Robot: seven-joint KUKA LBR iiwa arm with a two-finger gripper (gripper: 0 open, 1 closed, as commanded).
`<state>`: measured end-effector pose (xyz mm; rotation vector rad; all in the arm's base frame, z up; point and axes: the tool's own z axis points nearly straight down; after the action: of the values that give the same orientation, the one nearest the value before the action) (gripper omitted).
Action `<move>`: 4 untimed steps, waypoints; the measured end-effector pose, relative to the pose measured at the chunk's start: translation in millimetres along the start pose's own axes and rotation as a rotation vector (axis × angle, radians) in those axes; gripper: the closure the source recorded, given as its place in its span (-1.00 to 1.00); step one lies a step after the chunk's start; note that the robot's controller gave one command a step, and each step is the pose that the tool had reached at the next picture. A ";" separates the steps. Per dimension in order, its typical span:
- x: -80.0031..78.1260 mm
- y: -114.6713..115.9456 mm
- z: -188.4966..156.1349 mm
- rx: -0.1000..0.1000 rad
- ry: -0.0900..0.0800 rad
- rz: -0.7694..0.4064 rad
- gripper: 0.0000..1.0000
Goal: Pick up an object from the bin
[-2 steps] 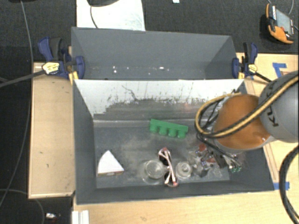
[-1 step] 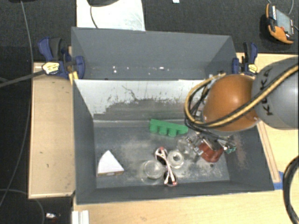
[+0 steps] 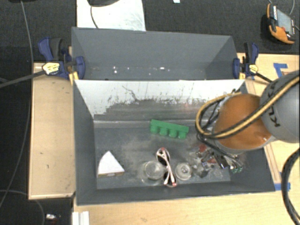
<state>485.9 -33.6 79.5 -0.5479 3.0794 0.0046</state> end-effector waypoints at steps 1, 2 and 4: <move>-23.0 -10.5 -19.3 0.003 -0.015 -0.190 1.00; -11.3 -19.0 -16.6 0.001 -0.009 -0.089 1.00; -44.6 -29.6 -42.3 0.000 -0.007 -0.238 1.00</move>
Offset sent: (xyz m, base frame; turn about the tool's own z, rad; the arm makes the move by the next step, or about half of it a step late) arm 0.0049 -0.0294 0.0120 0.0034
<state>537.4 -46.2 122.4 -0.9072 2.9859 0.0040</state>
